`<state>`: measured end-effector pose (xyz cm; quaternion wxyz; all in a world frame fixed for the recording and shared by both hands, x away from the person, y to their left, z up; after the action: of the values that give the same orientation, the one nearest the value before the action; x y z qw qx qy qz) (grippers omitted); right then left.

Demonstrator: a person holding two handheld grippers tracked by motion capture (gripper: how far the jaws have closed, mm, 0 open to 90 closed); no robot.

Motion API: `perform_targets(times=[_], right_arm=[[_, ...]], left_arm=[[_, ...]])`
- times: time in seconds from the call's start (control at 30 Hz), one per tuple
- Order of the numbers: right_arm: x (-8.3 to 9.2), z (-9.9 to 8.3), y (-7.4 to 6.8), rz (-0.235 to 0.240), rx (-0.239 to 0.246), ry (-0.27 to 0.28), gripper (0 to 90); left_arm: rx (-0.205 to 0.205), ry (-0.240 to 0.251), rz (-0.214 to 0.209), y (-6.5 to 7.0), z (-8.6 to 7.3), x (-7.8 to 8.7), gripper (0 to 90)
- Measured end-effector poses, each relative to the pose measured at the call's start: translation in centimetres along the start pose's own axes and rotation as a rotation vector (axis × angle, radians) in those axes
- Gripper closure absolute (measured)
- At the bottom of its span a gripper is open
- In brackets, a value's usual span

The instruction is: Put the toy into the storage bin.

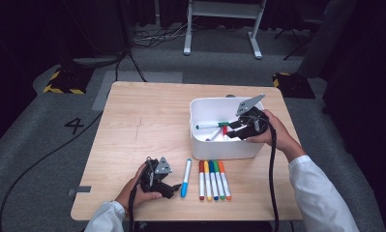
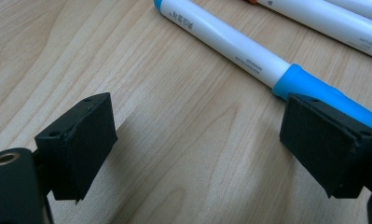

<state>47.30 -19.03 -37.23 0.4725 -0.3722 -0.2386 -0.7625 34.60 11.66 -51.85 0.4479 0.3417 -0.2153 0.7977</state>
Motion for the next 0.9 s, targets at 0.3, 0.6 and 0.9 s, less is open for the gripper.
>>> perform_targets(times=[0.3,0.6,0.9], right_arm=[[4.0,-1.6,-0.1,-0.063,-0.069,0.21,43.5],[8.3,-4.3,-1.8,-0.177,-0.083,0.316,35.9],[9.5,-7.8,-4.4,-0.235,-0.092,0.348,35.1]], left_arm=[[0.0,0.0,0.0,0.0,0.0,0.0,10.8],[0.0,0.0,0.0,0.0,0.0,0.0,10.8],[-0.001,-0.001,0.0,0.0,0.0,0.0,10.8]])
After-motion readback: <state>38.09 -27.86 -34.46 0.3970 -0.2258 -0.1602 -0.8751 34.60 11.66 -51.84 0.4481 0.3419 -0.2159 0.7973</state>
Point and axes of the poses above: each handheld gripper's, and its own axes: x roughly backward along the jaws, z roughly out of its top, y roughly to its right, the point moved 2 cm from there along -x, roughly forward along the jaws, and after that the axes turned 5 degrees about -x, right-handed, at the moved point
